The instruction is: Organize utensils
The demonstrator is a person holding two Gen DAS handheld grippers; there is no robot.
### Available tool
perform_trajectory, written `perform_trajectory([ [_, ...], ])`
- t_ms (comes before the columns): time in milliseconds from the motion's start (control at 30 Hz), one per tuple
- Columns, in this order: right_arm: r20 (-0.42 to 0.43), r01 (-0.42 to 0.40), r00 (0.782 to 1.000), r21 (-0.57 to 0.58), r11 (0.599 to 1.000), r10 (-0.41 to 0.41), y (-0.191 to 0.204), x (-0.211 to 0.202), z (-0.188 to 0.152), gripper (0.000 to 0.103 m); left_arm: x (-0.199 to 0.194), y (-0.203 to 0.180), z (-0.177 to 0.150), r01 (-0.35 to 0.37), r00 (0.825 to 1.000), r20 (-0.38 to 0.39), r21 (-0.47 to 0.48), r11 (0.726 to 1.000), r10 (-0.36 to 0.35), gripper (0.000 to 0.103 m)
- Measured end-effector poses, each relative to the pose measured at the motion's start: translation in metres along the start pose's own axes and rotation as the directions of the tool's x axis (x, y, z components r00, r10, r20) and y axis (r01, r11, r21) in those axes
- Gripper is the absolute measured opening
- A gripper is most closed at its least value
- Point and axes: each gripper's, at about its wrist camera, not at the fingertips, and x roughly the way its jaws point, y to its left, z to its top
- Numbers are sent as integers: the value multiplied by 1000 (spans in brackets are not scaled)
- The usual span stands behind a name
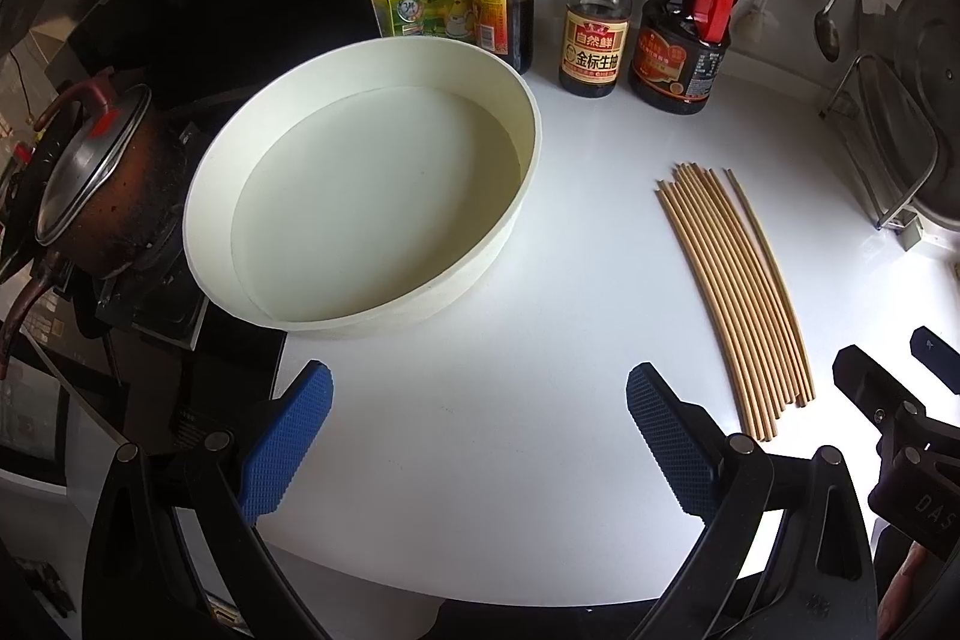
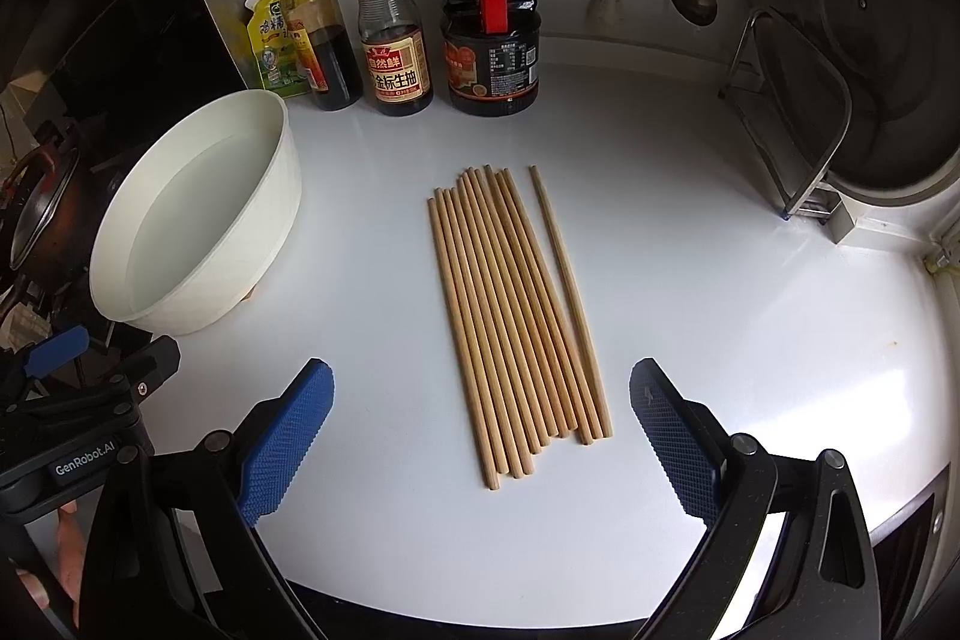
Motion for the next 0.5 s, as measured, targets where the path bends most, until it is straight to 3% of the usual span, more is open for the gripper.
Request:
perform_trajectory([
  [267, -28, -5, 1000, 40, 999, 6, -38, 12, -10, 95, 11, -25, 0, 98, 995, -10, 13, 995, -98, 97],
  [500, 10, 19, 1000, 19, 1000, -19, -78, 31, -18, 95, 32, -63, 0, 153, 988, -8, 38, 988, -152, 97],
])
